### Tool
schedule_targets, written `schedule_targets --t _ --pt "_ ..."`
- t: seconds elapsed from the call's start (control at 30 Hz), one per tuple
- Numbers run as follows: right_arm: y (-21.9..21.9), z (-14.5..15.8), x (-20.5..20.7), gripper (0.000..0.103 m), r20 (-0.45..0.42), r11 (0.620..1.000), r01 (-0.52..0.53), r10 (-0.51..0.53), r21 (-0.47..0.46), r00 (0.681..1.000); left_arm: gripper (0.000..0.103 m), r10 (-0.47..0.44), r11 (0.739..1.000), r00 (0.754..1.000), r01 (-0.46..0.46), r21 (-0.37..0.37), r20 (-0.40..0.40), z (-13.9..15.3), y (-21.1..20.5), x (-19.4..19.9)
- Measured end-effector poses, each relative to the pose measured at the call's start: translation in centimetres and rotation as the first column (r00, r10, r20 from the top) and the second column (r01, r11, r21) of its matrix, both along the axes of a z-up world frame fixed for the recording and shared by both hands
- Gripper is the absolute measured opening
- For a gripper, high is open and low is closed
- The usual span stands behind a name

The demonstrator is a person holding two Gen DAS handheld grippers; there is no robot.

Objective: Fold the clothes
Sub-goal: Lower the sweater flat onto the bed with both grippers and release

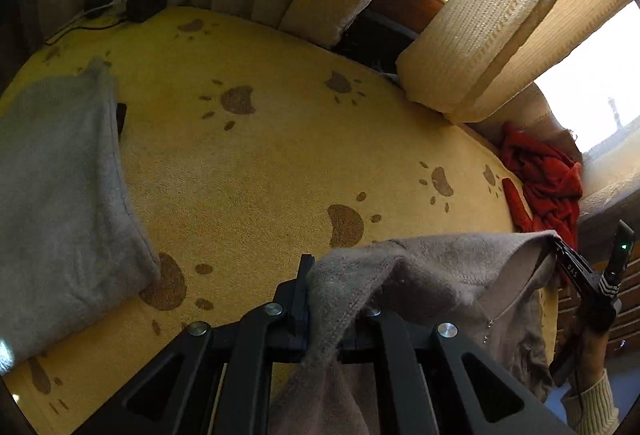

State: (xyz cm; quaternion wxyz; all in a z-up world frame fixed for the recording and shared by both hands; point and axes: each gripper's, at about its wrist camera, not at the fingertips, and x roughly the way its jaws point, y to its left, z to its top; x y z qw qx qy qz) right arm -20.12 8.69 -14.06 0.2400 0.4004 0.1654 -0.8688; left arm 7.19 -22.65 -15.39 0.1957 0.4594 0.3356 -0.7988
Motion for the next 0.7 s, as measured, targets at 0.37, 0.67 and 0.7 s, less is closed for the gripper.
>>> schedule_targets --t 0.37,0.67,0.7 --pt "0.6 -0.4 -0.2 0.080 0.066 0.994 0.078 -0.073 -0.080 0.995 0.009 0.032 0.982 0.994 -0.052 0.184 0.109 -5.5 -4.6 -3.2" --pt "-2.4 1.3 4.3 0.081 0.025 0.994 -0.025 0.027 -0.108 0.999 0.009 -0.088 0.996 0.984 0.087 0.007 0.158 -4.5 -2.9 -4.8" --pt "-2.7 1.1 4.5 0.081 0.018 0.996 -0.014 0.016 -0.091 1.000 0.010 -0.095 0.995 0.982 0.097 -0.006 0.163 -4.4 -2.6 -4.7"
